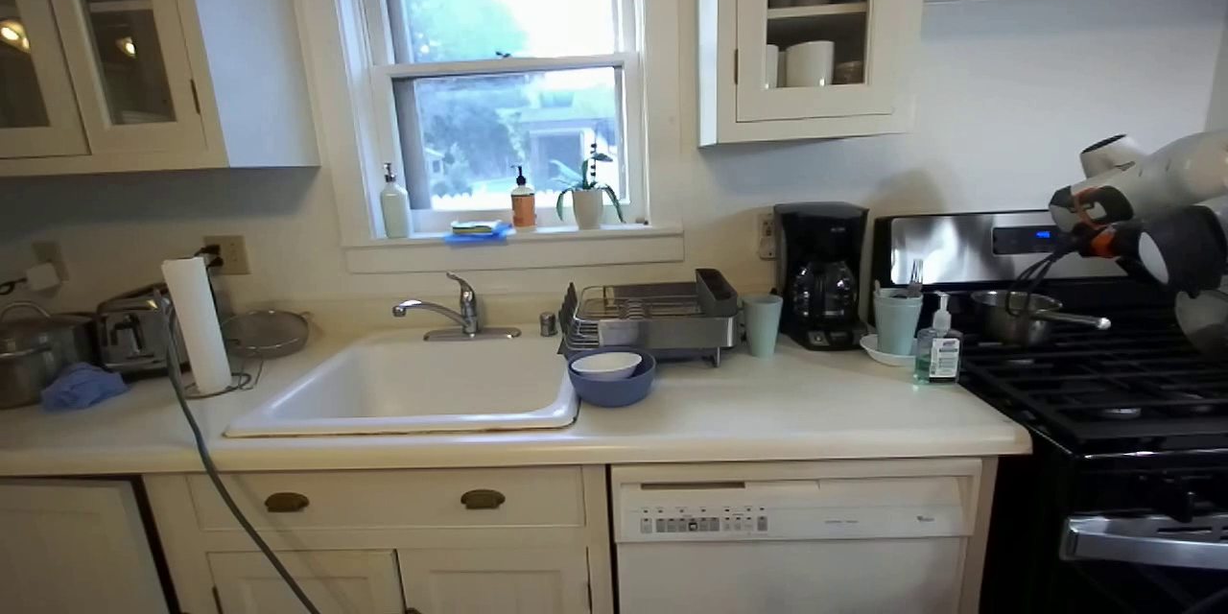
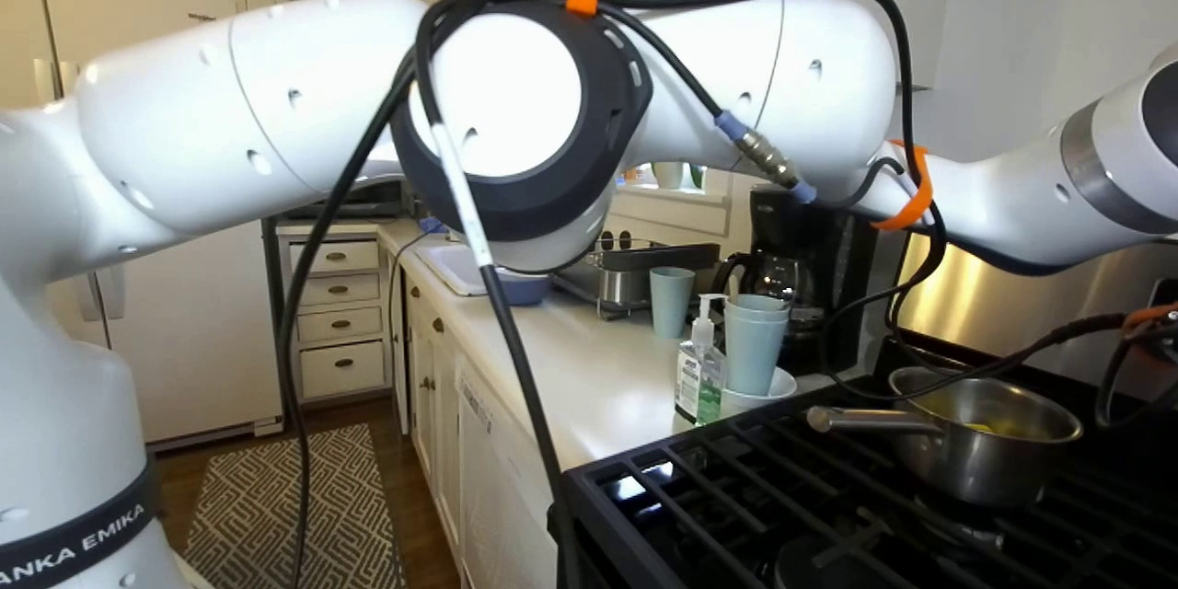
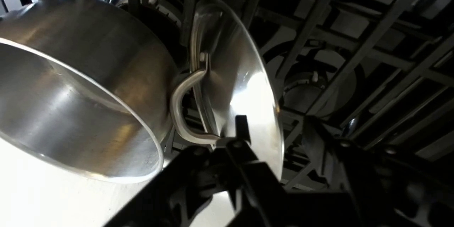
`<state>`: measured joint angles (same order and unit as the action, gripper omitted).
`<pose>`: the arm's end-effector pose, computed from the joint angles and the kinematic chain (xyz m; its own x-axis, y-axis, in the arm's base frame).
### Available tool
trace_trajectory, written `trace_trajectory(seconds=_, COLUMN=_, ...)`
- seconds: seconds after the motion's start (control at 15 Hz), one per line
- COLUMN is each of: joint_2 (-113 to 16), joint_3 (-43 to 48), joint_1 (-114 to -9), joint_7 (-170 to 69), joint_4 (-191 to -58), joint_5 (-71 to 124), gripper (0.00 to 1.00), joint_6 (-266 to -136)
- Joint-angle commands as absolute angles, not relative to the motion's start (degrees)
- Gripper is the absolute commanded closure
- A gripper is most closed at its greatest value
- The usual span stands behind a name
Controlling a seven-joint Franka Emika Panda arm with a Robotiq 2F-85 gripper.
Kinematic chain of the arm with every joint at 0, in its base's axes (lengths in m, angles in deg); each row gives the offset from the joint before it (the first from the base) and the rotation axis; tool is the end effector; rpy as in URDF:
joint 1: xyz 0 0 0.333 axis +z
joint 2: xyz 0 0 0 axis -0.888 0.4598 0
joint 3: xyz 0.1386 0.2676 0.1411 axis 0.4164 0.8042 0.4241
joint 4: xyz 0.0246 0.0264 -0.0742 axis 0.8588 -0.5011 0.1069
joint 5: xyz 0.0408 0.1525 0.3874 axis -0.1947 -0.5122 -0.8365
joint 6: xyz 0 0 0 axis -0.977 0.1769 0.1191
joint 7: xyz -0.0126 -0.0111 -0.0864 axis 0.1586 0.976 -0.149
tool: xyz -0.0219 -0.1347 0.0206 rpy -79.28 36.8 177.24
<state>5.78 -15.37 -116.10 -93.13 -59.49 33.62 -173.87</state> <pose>0.3924 -0.7777 0.2996 -0.1577 -0.8626 0.4807 -0.9269 0.2972 0.2292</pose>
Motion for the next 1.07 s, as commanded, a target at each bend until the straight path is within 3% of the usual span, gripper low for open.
trace_trajectory(seconds=0.0, joint_2=9.2, joint_3=-14.4, joint_1=-117.9, joint_7=-93.1, joint_4=-53.2, joint_5=33.7, gripper=0.62, joint_6=-172.0)
trace_trajectory(seconds=0.2, joint_2=7.5, joint_3=-14.5, joint_1=-117.3, joint_7=-93.4, joint_4=-57.1, joint_5=33.9, gripper=0.66, joint_6=-173.8)
trace_trajectory(seconds=0.4, joint_2=7.5, joint_3=-14.4, joint_1=-117.5, joint_7=-93.5, joint_4=-56.9, joint_5=33.8, gripper=0.78, joint_6=-173.8)
trace_trajectory(seconds=0.47, joint_2=7.5, joint_3=-14.3, joint_1=-117.5, joint_7=-93.4, joint_4=-56.9, joint_5=33.8, gripper=0.86, joint_6=-173.8)
trace_trajectory(seconds=0.6, joint_2=7.4, joint_3=-14.2, joint_1=-117.5, joint_7=-93.4, joint_4=-56.9, joint_5=33.7, gripper=0.91, joint_6=-173.9)
trace_trajectory(seconds=0.67, joint_2=7.2, joint_3=-14.1, joint_1=-117.4, joint_7=-93.4, joint_4=-57.1, joint_5=33.7, gripper=1.0, joint_6=-174.2)
trace_trajectory(seconds=1.0, joint_2=6.7, joint_3=-13.9, joint_1=-117.5, joint_7=-92.9, joint_4=-57.3, joint_5=33.6, gripper=0.98, joint_6=-175.1)
